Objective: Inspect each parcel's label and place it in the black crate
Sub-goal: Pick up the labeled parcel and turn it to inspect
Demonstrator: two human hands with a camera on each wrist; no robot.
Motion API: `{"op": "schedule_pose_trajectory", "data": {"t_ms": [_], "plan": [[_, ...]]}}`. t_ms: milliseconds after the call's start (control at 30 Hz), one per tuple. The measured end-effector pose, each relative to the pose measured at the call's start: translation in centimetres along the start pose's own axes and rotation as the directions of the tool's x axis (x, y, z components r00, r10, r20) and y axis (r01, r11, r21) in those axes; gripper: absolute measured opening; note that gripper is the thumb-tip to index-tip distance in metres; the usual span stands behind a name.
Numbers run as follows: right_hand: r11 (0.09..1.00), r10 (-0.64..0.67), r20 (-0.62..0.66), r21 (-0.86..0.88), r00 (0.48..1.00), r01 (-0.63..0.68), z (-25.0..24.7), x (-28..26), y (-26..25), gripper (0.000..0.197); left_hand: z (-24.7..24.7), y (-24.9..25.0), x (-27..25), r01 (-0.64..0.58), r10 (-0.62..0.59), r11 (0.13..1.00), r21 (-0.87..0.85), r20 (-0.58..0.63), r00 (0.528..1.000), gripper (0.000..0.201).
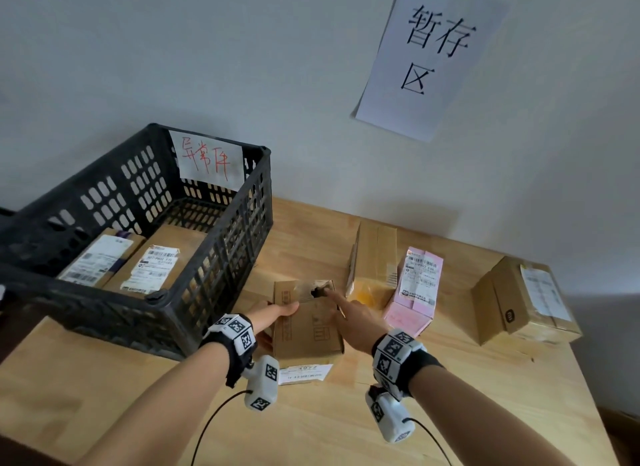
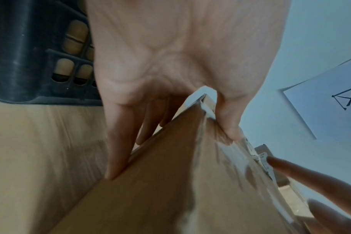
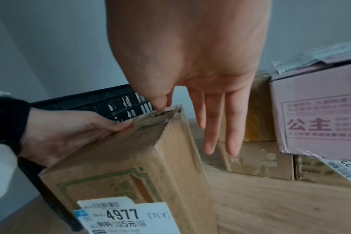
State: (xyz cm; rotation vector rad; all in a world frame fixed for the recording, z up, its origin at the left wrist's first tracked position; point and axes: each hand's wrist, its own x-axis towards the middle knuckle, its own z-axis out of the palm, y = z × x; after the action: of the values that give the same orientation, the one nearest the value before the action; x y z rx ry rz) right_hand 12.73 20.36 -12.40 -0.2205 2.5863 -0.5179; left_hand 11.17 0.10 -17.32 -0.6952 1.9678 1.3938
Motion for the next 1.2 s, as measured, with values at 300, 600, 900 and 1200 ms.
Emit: {"op": "schedule_pose_trajectory", "data": {"t_ms": [300, 600, 900, 1200], "plan": [[0.956, 0.039, 0.072, 0.286, 0.997, -0.058, 0.0, -0.2, -0.6, 0.050, -0.3, -0.1, -0.1, 0.007, -0.007, 1.000, 0.004, 0.029, 1.000, 0.111], [0.715, 0.239, -0.013, 0.679, 0.971, -0.167, -1.2, 1.2, 0.4, 0.053, -1.3, 1.6, -1.9, 0.016, -0.005, 0.921, -0.389, 0.028, 1.000, 0.138], [0.580, 0.250, 0.158, 0.765, 0.955, -0.279, 1.0, 1.2, 1.0, 0.052, -1.5, 1.1, -4.3, -0.014, 0.031, 0.966, -0.258, 0.059, 0.998, 0.091], [0.726, 0.187, 0.350, 0.580, 0.918, -0.370, 2.9, 1.5, 0.2, 0.066, 0.2, -1.0, -3.1, 0.074, -0.066, 0.994, -0.084, 0.095, 0.993, 0.077]]}}
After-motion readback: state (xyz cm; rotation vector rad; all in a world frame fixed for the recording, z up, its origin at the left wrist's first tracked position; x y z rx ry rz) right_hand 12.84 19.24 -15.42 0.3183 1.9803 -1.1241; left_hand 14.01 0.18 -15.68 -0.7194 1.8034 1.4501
